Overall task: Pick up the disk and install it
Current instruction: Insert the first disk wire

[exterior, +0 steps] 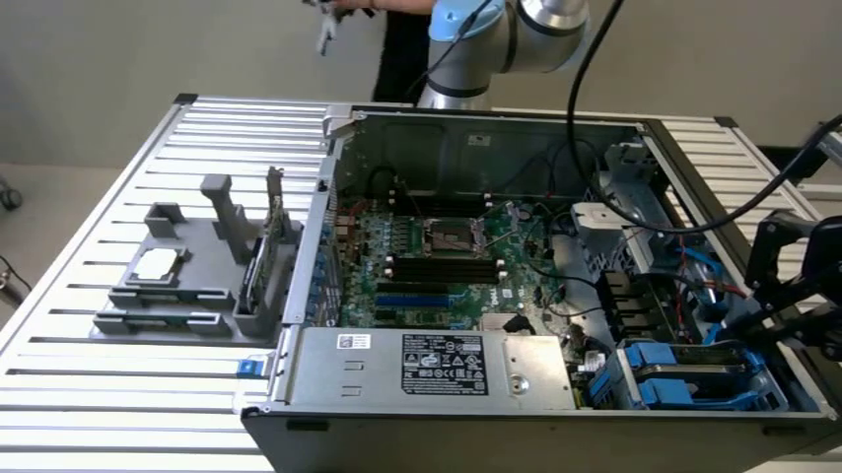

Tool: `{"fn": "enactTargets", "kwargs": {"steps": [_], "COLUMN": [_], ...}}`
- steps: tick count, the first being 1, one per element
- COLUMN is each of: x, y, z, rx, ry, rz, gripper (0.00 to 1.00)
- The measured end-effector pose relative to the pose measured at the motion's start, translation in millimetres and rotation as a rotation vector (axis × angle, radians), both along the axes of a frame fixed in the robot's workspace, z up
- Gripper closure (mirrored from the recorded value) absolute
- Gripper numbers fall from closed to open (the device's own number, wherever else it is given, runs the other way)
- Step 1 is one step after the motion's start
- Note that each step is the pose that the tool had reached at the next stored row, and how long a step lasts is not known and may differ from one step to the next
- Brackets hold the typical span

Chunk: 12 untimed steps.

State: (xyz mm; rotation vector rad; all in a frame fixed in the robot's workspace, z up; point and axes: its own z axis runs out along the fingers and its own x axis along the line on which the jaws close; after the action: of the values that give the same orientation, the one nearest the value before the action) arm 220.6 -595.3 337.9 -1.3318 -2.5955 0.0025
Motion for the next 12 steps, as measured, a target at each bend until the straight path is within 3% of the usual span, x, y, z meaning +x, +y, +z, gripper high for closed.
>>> {"fn": "enactTargets", "kwargs": {"steps": [6, 12], "x": [-0.2, -0.3], "y": [3.7, 3.5], "z": [-1.3, 4.3], "rx": [0.0, 0.0036], "ry": [0.0, 0.0025], "rz": [0.0, 0.0], "gripper": [0.75, 0.75]}}
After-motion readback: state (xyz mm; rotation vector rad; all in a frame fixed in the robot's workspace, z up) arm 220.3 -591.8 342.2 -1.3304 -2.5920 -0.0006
